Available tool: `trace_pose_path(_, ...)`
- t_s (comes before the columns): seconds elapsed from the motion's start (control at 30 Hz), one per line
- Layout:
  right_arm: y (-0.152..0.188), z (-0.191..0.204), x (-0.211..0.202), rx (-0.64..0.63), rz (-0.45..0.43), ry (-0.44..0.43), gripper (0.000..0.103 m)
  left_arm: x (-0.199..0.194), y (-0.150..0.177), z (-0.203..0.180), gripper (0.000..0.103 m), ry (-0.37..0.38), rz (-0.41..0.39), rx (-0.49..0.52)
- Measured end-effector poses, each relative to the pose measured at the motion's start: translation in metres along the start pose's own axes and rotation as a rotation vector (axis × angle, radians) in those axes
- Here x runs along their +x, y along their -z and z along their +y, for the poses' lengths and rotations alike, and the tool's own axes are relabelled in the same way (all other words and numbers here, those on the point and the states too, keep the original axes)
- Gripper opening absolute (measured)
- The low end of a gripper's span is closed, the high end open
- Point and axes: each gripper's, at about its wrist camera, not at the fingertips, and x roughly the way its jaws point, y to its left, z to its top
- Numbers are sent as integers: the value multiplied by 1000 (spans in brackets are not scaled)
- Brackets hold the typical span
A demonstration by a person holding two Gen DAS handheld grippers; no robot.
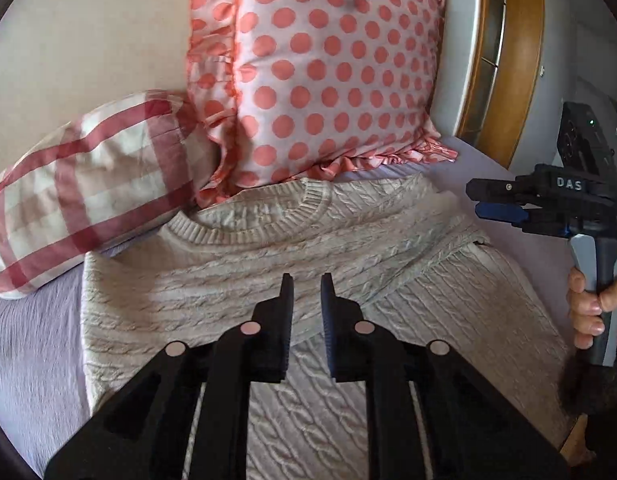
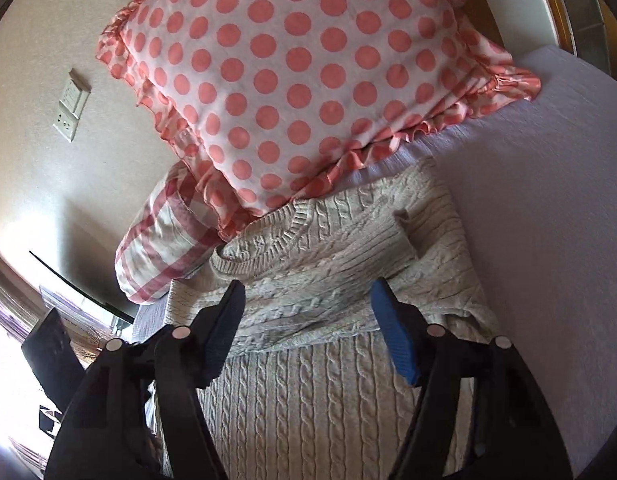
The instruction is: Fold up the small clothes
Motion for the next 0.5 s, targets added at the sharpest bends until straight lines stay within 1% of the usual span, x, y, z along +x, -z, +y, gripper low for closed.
trace_pose_path(0.07,-5,-12,16,54,35,39,49,-25,19,26,28,-45,-6,-47)
trace_pose_path(0.1,-7,-17,22,73,45,70,47,-38,30,38,30,-72,-2,-62)
trace_pose_path(0.13,-8,-22,25,84,43,96,46,-50,41,48,35,-98,2,-76)
trace_pose_path(0.17,-9,-25,27,90,34,115,46,-61,53,60,36,-122,10,-97)
trace_pose_path(0.27,-9,-29,34,59,22,163,46,-91,86,87,40,-152,39,-163)
trace_pose_path(0.33,-7,-35,42,63,41,169,45,-102,105,99,42,-145,55,-201)
trace_pose_path(0.37,-6,-36,45,64,43,156,39,-105,112,104,42,-136,60,-221)
trace_pose_path(0.43,-8,-33,51,28,45,152,20,-107,122,110,43,-94,63,-258)
trace_pose_path(0.47,-11,-31,50,19,37,138,14,-106,126,110,43,-79,64,-268)
trace_pose_path(0.5,-15,-26,43,12,6,115,13,-104,127,110,43,-69,66,-274)
